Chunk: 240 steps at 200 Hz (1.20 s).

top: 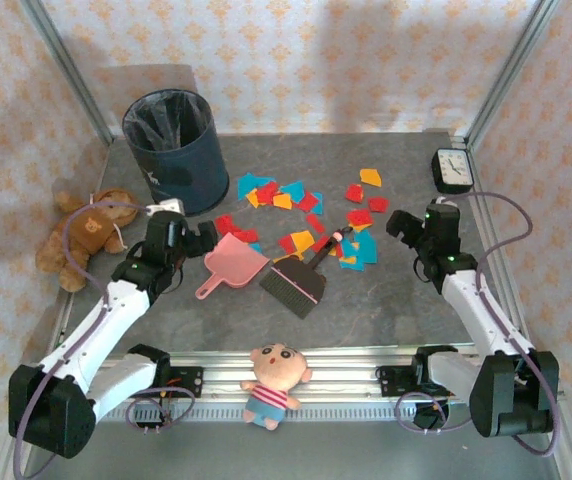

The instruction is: Sweep away the paper scraps from the table

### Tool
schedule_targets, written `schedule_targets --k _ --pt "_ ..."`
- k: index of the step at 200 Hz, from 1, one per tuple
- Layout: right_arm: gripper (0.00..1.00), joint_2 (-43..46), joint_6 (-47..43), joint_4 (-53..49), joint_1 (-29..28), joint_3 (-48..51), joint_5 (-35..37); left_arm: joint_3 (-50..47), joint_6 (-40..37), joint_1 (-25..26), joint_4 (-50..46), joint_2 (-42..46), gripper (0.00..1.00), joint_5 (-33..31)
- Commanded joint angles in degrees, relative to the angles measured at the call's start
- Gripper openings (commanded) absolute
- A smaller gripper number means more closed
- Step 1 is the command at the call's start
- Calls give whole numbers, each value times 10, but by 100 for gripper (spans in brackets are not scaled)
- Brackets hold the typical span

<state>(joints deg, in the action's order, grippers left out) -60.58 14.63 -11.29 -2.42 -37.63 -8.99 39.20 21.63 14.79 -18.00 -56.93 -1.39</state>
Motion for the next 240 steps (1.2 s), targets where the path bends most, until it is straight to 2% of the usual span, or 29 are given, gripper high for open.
schedule_targets --k 1,34,94,142,186,240 --pt "99 21 12 -56 3 -9 -68 23 15 40 -70 -16 99 49" --pt "99 34 23 -68 0 10 -107 70 -13 101 -81 -85 95 72" --pt "99 77 40 -61 -8 49 -101 206 -77 212 -99 -258 87 73" --pt "99 84 41 -71 -8 59 -89 346 -115 267 -139 -402 71 85" --pt "99 75 45 -74 -9 57 -99 469 -172 294 -200 -519 60 97" --pt "99 67 48 -75 -9 58 -99 562 -188 296 -237 -616 52 109"
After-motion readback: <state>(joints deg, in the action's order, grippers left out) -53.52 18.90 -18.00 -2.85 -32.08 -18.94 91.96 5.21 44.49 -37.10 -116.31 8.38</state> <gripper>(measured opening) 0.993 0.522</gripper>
